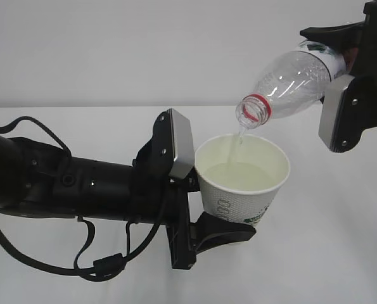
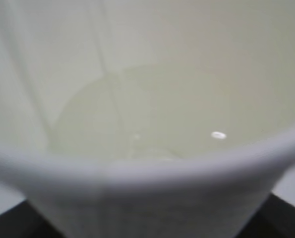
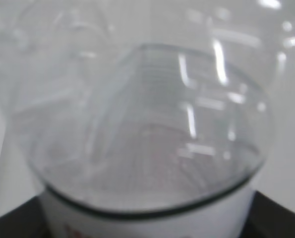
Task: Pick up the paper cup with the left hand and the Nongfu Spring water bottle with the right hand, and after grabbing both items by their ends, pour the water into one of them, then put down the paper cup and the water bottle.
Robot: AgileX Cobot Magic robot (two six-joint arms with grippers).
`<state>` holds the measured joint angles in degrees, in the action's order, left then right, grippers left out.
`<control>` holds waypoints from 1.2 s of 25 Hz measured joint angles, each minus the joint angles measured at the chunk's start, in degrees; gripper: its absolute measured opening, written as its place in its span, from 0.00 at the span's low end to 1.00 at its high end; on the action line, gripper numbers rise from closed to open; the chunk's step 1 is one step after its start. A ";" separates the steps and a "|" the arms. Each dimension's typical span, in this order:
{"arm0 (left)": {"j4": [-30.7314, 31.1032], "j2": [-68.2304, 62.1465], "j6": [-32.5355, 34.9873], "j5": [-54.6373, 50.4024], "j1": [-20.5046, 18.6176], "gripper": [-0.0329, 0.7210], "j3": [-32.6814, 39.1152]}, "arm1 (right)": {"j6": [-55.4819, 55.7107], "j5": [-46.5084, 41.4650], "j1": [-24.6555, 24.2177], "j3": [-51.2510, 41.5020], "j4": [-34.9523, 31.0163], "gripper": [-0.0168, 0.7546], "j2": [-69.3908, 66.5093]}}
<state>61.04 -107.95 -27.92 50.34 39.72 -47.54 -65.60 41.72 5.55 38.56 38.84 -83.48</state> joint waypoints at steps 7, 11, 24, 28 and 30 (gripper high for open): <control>0.00 0.00 0.00 0.00 0.00 0.75 0.00 | -1.31 0.00 0.00 0.00 -0.87 0.62 0.00; 0.00 0.00 0.00 0.00 0.00 0.75 0.00 | -1.30 0.00 0.00 0.00 -1.00 0.62 0.00; 0.12 0.00 0.00 0.00 0.00 0.75 0.00 | -2.23 0.00 0.00 0.00 -1.08 0.62 0.00; 0.12 0.00 0.00 0.00 0.00 0.75 0.00 | -2.35 0.10 0.00 0.00 -1.28 0.62 0.00; 0.12 0.00 0.00 0.00 0.00 0.75 0.00 | -2.35 0.19 0.00 0.12 -1.28 0.62 0.00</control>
<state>61.15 -107.95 -27.92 50.34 39.72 -47.54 -67.95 41.92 5.55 38.68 37.56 -83.48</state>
